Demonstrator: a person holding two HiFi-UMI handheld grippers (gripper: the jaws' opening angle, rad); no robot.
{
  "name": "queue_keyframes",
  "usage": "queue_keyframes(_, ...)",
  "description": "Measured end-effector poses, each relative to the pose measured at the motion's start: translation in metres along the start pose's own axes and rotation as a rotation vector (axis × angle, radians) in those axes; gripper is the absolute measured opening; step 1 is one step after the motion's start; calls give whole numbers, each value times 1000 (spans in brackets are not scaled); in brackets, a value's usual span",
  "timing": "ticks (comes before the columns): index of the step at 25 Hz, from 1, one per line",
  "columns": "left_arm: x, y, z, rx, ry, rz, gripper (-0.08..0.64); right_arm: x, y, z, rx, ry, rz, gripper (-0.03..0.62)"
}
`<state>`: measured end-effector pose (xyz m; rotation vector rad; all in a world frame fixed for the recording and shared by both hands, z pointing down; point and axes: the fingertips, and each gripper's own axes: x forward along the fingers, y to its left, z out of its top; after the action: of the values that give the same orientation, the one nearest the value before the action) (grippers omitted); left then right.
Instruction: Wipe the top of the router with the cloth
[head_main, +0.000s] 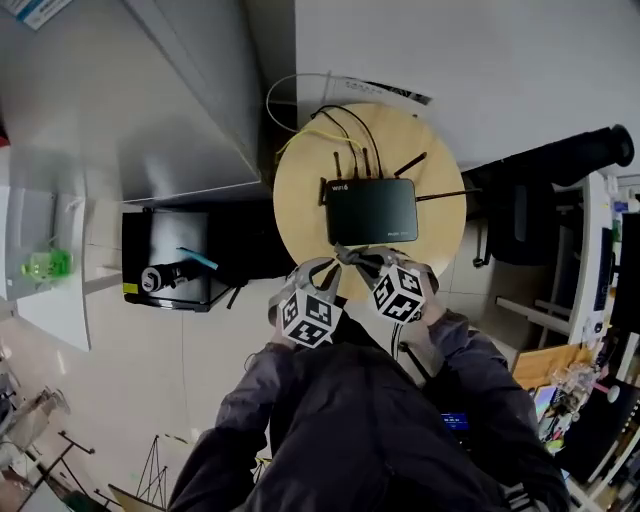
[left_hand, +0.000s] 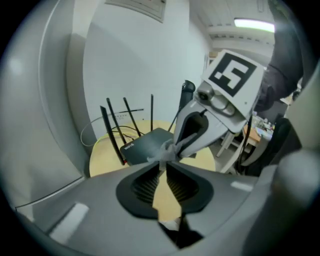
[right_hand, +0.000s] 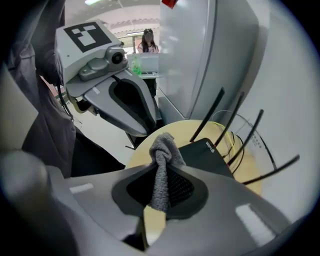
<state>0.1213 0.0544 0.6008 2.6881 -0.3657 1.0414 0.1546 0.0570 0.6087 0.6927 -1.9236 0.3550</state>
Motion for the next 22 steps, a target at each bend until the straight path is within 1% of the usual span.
queue_keyframes(2, 1, 9, 0, -39, -24, -3, 51, 15, -18, 11, -94, 69, 22, 35)
queue_keyframes(4, -1, 15, -5, -76, -32, -28, 51, 33, -31, 25, -205, 140, 40, 35)
queue_keyframes(6, -3, 19, -13, -94, -34, -54, 51, 52, -42, 38, -299, 206, 57, 35)
queue_keyframes(10, -3, 26, -19, -143, -56, -71, 51, 82, -63, 55, -417, 327, 63, 35)
queue_keyframes(13, -5, 32, -18, -171, -82, -71, 51, 102, -76, 58, -497, 425, 52, 35)
queue_keyframes(15, -7, 37, -19, -184, -94, -65, 51, 115, -80, 52, -521, 492, 61, 35)
queue_keyframes(18, -11, 44, -23, -202, -96, -64, 51, 127, -79, 39, -523, 559, 87, 34)
queue_keyframes(22, -14, 47, -28, -219, -96, -67, 51, 131, -80, 30, -501, 612, 66, 34)
